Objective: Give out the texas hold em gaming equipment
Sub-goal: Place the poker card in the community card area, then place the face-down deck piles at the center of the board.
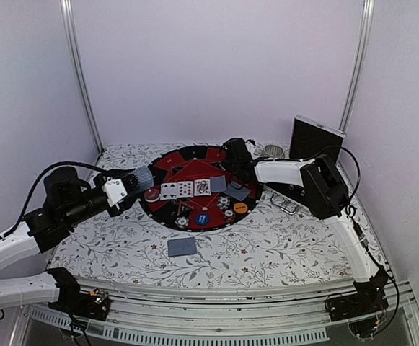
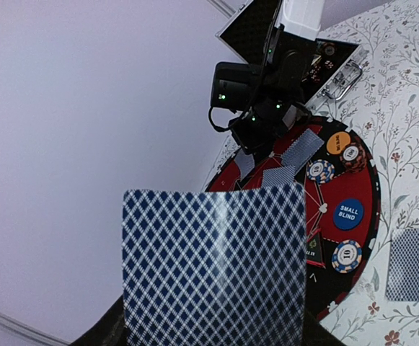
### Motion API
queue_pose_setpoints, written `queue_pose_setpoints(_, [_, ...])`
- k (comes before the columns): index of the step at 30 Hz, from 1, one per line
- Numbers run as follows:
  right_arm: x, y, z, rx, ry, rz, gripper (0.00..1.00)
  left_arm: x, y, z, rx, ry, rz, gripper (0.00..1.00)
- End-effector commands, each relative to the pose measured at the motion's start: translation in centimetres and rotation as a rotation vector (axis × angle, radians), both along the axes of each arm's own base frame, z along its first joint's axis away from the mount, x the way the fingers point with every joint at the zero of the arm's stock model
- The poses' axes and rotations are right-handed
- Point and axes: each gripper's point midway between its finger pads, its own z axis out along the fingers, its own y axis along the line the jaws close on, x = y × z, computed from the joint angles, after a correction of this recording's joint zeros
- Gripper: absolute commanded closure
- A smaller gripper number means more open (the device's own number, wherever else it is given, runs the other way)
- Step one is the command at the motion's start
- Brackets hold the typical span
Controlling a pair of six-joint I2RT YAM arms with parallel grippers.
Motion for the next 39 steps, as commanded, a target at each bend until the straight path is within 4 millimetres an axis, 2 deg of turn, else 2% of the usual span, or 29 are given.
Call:
queue_pose_setpoints(1, [0.1,0.2,0.5,-0.019,-0.016,-0.006,0.89,0.0,0.2,1.1,-0.02,-0.034,0.007,0.46])
queue_pose_setpoints(6, [0.1,-0.2,2.2,-0.035,-0.051,-0.017,0.8,0.0,0.2,1.1,-0.021,-0.034,0.007,0.46])
queue_pose_setpoints(12, [-0.1,-0.6,4.4,-0.042,-0.09,-0.025,0.6,0.0,0.2,1.1,-0.021,-0.034,0.006,0.46])
queue_pose_setpoints(19, [-1.0,-0.9,9.2,-0.056,-0.187,-0.031,0.51,0.1,0.2,1.1,-0.019,-0.032,0.006,0.46])
queue_pose_setpoints(22, [-1.1,-0.9,10.3,-0.074,-0.209,-0.026,0.48,0.1,0.2,1.1,-0.019,-0.032,0.007,0.46])
queue_pose_setpoints(23, [-1.3,-1.0,12.1,-0.062,-0.235,-0.026,0.48,0.1,0.2,1.1,-0.02,-0.032,0.008,0.46])
queue_pose_setpoints(26, [-1.9,-1.1,14.6,-0.06,-0.282,-0.013,0.48,0.1,0.2,1.0,-0.021,-0.033,0.009,0.46])
queue_pose_setpoints(30, [-3.2,-1.1,19.1,-0.113,-0.392,0.038,0.4,0.3,0.3,0.8,-0.026,-0.022,0.02,0.46])
queue_pose_setpoints(31, [-3.7,-1.1,20.3,-0.121,-0.421,0.057,0.37,0.4,0.2,0.7,-0.032,-0.014,0.024,0.46])
queue_pose_setpoints(33, [-4.8,-1.1,22.5,-0.17,-0.473,0.119,0.24,0.7,0.2,0.6,-0.045,0.004,0.032,0.46])
queue_pose_setpoints(34, [-5.4,-1.0,23.8,-0.19,-0.501,0.155,0.17,1.0,0.2,0.3,-0.045,0.016,0.038,0.46])
queue_pose_setpoints(35, [-6.1,-1.0,24.6,-0.23,-0.522,0.195,0.04,1.2,0.2,0.0,-0.041,0.026,0.047,0.47])
queue_pose_setpoints(36, [-6.9,-1.2,25.6,-0.247,-0.542,0.23,0.01,1.5,0.3,-0.4,-0.032,0.036,0.057,0.47])
queue_pose_setpoints(39, [-9.6,-1.6,27.6,-0.331,-0.593,0.344,0.01,2.5,0.5,-1.3,-0.009,0.09,0.102,0.48])
